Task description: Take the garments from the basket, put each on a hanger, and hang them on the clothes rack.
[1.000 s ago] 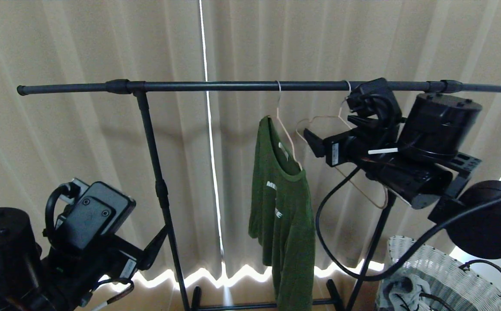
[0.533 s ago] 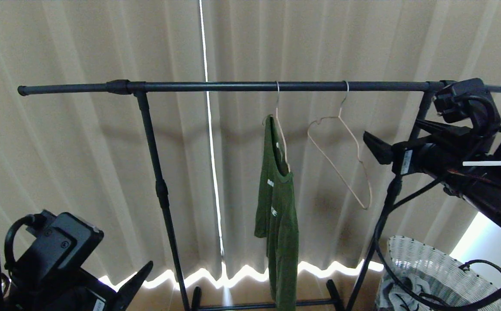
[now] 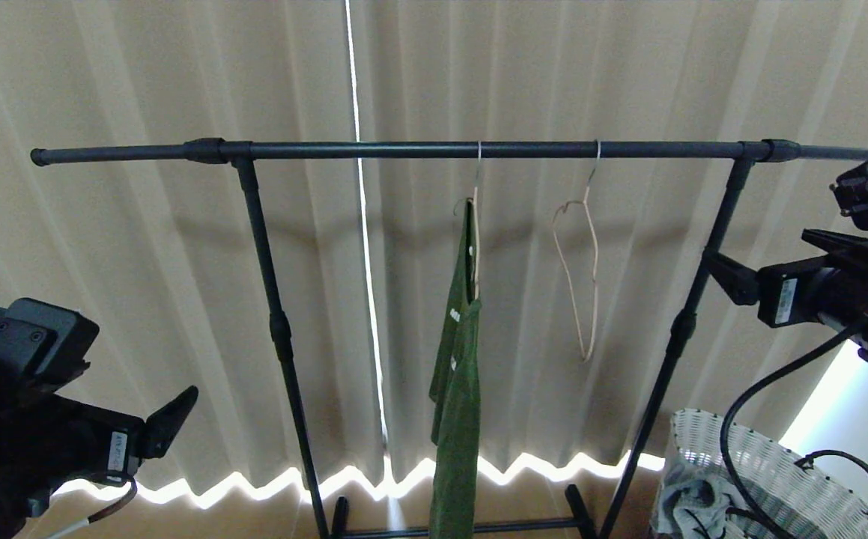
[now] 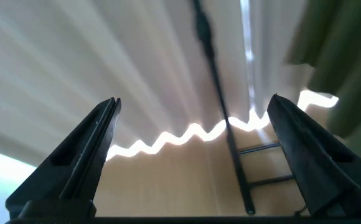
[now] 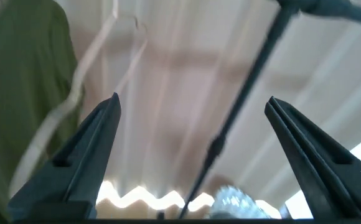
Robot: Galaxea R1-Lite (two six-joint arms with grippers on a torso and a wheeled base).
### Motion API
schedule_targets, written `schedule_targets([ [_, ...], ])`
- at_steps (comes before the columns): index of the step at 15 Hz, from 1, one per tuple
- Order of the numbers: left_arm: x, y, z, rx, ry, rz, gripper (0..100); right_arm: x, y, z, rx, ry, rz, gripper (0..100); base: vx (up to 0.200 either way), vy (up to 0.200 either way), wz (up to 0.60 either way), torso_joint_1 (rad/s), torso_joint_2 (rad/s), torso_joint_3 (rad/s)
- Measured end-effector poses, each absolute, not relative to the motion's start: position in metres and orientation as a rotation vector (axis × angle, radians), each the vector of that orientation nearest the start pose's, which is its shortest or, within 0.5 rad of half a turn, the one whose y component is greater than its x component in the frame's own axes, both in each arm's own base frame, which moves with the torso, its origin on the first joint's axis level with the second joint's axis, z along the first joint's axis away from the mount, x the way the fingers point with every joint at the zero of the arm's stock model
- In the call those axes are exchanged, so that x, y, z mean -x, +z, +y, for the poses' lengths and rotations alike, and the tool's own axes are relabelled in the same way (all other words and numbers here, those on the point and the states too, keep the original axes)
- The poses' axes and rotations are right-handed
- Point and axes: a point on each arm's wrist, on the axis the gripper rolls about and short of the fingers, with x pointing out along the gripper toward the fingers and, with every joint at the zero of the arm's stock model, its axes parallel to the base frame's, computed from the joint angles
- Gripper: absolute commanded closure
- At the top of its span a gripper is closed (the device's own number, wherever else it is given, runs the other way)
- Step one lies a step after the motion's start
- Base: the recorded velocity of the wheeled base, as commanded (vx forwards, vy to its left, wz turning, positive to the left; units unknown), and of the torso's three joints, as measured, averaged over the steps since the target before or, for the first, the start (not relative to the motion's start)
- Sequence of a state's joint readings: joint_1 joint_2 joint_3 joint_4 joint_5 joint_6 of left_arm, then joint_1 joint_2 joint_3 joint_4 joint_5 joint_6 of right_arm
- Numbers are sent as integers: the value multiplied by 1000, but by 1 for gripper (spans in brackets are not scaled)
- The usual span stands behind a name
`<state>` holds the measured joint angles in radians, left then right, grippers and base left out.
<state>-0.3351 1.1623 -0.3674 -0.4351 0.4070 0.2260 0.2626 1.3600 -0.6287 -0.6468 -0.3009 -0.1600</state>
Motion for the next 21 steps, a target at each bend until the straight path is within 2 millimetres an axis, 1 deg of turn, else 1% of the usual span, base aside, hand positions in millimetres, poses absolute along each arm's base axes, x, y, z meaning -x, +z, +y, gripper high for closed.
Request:
schedule_targets([
  [3, -159, 176, -31, -334, 119, 341, 0, -198, 224, 37, 195, -76, 133, 0, 0, 0, 0, 0, 0, 0],
  [5, -163, 179, -29, -328, 95, 334, 0, -189, 223, 28, 195, -112, 150, 0, 0, 0, 0, 0, 0, 0],
  [7, -163, 181, -30, -299, -21, 309, 0, -180, 218, 18, 189, -155, 155, 0, 0, 0, 0, 0, 0, 0],
  [8, -162, 182, -28, -288, -45, 301, 0, -176, 216, 14, 188, -172, 161, 0, 0, 0, 0, 0, 0, 0],
  [11, -158, 181, -24, -262, -28, 252, 0, -164, 214, 9, 183, -192, 148, 0, 0, 0, 0, 0, 0, 0],
  [13, -155, 177, -22, -239, -16, 209, 0, -157, 217, 8, 178, -197, 127, 0, 0, 0, 0, 0, 0, 0],
  [15, -154, 175, -22, -243, -16, 211, 0, -151, 216, 6, 175, -202, 118, 0, 0, 0, 0, 0, 0, 0],
  [19, -149, 169, -21, -245, -18, 222, 0, -134, 188, 4, 193, -203, 194, 0, 0, 0, 0, 0, 0, 0],
  [20, -147, 169, -21, -245, -19, 222, 0, -129, 180, 3, 197, -204, 215, 0, -200, 0, 0, 2, 2, 17],
  [21, -146, 168, -21, -245, -20, 221, 0, -126, 178, 3, 198, -207, 217, 0, -200, 0, 0, -2, -2, 7],
])
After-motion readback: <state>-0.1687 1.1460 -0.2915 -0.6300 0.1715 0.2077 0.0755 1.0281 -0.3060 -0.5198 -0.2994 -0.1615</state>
